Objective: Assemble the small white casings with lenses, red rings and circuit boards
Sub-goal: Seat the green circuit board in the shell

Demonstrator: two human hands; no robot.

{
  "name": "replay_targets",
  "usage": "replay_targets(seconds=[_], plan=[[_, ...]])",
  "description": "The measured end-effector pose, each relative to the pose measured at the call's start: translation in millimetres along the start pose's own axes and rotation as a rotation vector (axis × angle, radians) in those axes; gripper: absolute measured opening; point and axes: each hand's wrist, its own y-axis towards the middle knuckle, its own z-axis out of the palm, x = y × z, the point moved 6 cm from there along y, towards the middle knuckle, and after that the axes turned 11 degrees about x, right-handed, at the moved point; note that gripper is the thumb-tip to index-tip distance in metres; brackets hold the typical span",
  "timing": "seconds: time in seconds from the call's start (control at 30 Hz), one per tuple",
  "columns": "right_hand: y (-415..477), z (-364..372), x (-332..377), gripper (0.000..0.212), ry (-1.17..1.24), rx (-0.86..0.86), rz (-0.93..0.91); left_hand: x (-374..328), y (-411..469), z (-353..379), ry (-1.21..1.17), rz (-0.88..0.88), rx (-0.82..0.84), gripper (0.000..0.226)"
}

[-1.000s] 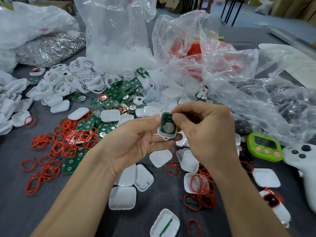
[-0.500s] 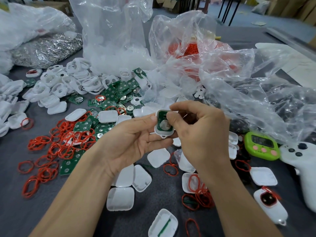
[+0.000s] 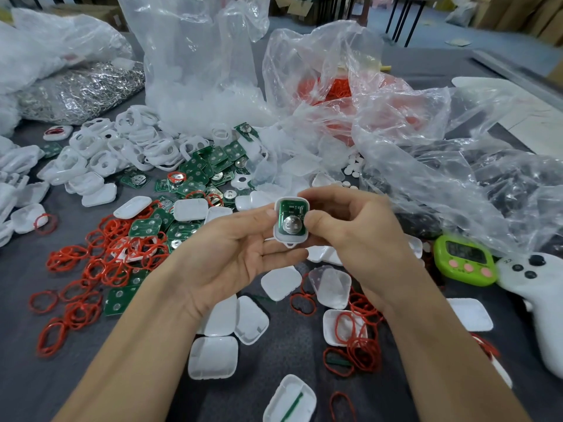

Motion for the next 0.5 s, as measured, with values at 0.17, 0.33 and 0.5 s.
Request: replay_targets(seconds=[0.17, 0.33, 0.5], plan=[[-1.1, 4.4, -1.1, 0.024, -0.093, -0.041, 0.015, 1.0, 1.1, -2.1, 0.000, 0.014, -0.008, 0.038], [-4.0, 7.4, -0.2, 0.020, -0.139, -0.073, 0.028, 3.1, 1.8, -4.1, 0.014, 0.015, -0.018, 0.042], [-4.7, 9.8, -0.3, 0.017, -0.199, -0.137, 0.017, 2.9, 2.2, -5.5, 0.125, 0.072, -0.211, 0.027]])
